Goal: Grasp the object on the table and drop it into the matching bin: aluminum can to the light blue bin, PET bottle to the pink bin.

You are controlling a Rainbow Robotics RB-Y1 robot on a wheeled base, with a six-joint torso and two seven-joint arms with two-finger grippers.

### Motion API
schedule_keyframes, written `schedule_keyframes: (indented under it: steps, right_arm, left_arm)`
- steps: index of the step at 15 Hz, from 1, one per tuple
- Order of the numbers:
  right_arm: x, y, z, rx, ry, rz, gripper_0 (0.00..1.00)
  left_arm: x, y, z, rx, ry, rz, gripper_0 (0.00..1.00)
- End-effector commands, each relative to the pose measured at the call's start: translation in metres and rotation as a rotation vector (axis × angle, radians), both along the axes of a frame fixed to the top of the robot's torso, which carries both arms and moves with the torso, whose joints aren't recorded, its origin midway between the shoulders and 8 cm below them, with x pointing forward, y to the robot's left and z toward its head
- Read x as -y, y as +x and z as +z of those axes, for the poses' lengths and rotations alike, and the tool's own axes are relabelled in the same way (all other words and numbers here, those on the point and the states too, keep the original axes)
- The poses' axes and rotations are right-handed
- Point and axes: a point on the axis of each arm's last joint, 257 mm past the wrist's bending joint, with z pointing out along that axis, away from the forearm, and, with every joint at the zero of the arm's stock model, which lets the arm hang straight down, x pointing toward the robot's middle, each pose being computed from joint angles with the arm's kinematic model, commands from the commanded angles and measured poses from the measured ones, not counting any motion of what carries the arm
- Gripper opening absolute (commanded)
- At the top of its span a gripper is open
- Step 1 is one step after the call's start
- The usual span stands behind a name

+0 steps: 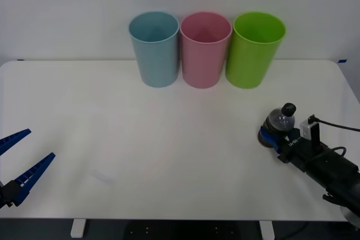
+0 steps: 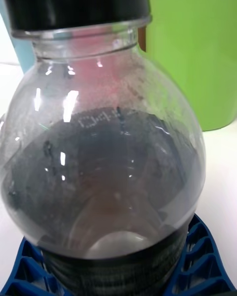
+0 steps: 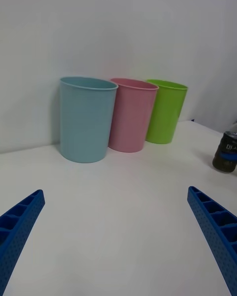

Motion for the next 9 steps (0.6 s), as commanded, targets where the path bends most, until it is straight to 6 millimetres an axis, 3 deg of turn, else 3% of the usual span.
schedule_keyframes:
  steps: [1,9]
  right_arm:
    - [0.004,-0.004,0.008,0.013,0.003,-0.014,0.00]
    - [-0.005,-0.039,0.064,0.022,0.149,-0.035,0.00]
  left_arm:
    - [0.000,0.000,0.000,0.000,0.000,0.000,1.00]
    - [0.000,0.000,0.000,0.000,0.000,0.000,1.00]
